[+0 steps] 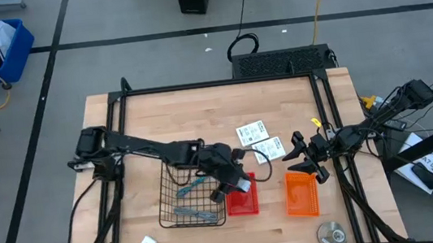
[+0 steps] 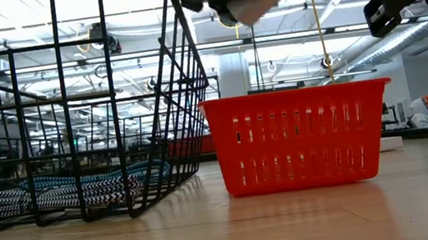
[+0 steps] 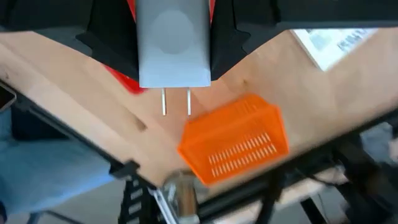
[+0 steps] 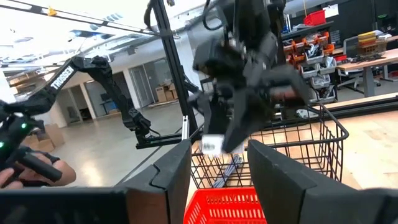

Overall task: Pick and place items into bin
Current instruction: Put the top white charger adapter into the red basket

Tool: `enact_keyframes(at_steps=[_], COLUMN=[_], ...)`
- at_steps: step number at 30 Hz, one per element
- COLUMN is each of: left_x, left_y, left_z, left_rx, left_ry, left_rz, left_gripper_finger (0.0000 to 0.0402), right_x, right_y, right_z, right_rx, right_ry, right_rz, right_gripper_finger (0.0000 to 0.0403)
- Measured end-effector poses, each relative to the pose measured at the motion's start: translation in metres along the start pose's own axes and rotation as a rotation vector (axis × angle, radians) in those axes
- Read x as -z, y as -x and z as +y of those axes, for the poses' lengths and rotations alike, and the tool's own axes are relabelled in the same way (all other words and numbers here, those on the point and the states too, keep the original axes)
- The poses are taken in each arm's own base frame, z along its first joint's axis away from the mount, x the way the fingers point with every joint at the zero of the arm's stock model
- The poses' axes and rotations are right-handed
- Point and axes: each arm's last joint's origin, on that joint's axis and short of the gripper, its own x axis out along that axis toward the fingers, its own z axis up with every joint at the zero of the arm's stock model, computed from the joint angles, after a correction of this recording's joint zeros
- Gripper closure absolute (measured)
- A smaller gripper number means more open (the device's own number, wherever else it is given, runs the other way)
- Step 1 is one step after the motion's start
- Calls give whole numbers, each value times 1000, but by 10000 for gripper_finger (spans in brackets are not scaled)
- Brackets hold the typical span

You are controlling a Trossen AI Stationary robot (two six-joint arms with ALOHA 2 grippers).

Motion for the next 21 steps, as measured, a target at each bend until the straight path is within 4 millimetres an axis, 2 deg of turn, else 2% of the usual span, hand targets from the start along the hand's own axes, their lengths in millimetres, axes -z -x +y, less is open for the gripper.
enact_keyframes(at_steps=[5,12,21], left_x=[10,20,27], left_y=[-16,-29,-33], left_z=[2,2,1], left_rx=[15,25,36], left_ry=[58,81,109], left_rz=[44,72,108], left_gripper_finger=[227,226,225], right_x=[0,0,0], right_y=[0,0,0], right_z=[0,0,0], right_rx=[0,0,1], right_ry=[0,0,1], right_rz=[-1,0,2], right_gripper_finger=[250,250,250])
